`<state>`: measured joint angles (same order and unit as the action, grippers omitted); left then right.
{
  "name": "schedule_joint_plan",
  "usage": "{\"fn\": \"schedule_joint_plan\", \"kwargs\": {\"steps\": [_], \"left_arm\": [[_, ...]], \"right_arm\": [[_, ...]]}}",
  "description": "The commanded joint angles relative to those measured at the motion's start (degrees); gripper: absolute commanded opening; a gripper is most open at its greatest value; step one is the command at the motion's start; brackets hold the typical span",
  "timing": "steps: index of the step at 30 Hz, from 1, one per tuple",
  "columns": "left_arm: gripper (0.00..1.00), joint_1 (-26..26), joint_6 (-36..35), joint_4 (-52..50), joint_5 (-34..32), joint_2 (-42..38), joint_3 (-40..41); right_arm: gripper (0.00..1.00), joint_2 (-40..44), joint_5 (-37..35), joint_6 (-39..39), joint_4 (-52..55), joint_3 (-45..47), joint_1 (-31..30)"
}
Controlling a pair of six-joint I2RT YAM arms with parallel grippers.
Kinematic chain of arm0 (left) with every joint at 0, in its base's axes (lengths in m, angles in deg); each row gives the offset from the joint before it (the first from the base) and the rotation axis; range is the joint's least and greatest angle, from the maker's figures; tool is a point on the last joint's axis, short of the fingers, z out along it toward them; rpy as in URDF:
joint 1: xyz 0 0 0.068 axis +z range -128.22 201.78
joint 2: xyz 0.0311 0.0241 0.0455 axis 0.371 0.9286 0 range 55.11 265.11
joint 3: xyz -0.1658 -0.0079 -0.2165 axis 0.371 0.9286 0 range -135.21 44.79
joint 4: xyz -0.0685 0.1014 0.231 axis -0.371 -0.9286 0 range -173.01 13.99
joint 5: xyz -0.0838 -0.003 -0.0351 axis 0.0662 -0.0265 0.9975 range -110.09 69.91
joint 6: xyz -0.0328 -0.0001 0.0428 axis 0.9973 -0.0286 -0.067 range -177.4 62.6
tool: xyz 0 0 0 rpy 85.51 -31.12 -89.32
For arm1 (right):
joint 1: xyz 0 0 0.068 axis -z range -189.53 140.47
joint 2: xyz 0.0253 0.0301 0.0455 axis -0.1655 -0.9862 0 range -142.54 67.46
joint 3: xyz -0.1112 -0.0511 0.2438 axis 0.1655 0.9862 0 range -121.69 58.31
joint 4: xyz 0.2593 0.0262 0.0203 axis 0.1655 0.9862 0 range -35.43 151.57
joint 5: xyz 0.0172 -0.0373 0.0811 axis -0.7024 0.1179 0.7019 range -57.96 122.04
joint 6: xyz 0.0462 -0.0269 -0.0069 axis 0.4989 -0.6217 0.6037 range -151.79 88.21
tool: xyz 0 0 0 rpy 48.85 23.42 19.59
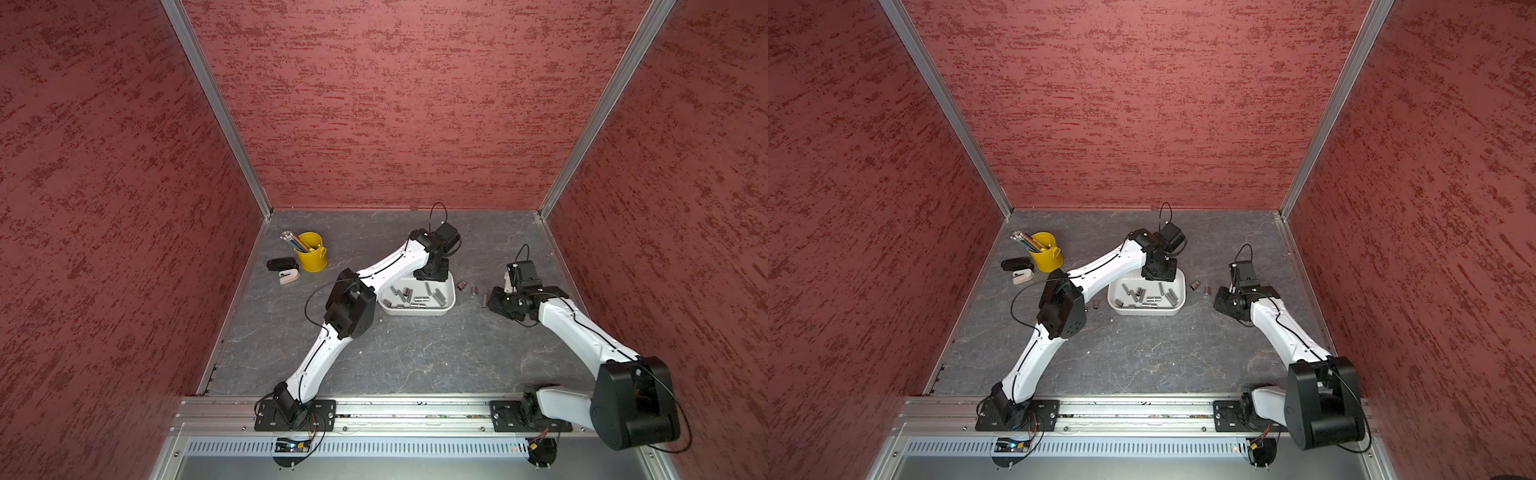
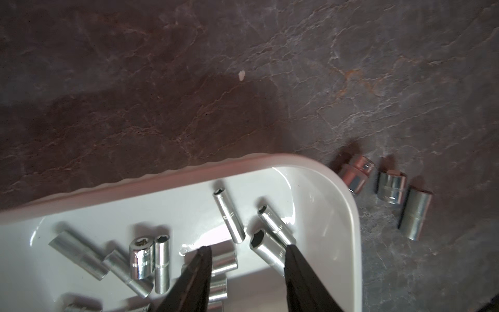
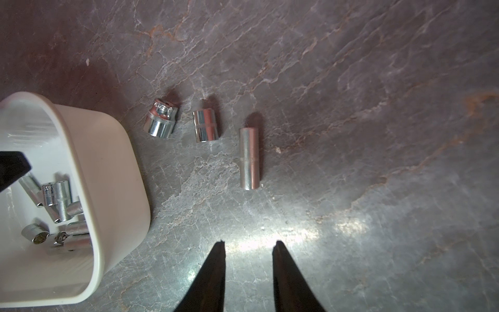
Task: Take out the socket from the storage box
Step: Place the socket head at the center of the board, then pick up the socket head from the storage box.
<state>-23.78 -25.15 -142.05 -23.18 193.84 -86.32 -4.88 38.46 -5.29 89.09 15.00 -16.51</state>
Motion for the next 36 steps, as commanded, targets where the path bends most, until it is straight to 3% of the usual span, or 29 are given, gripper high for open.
{"fn": "schedule_joint_plan", "kwargs": {"steps": [1, 21, 36], "left_arm": [[0.46, -0.09, 2.03, -4.75, -2.13, 1.89, -2.68], [0.42, 0.61, 2.37, -0.66, -0.63, 9.15, -0.49], [0.00, 1.90, -1.17, 1.08, -0.03, 3.64, 2.70]], "right_arm": [[0.33, -0.82, 0.87, -0.66, -2.25, 0.34, -0.27], [0.32, -1.14, 1.89, -1.56, -2.98, 0.10, -0.49], [0.32, -1.40, 2.65, -1.63, -3.06, 0.00, -0.48]]}}
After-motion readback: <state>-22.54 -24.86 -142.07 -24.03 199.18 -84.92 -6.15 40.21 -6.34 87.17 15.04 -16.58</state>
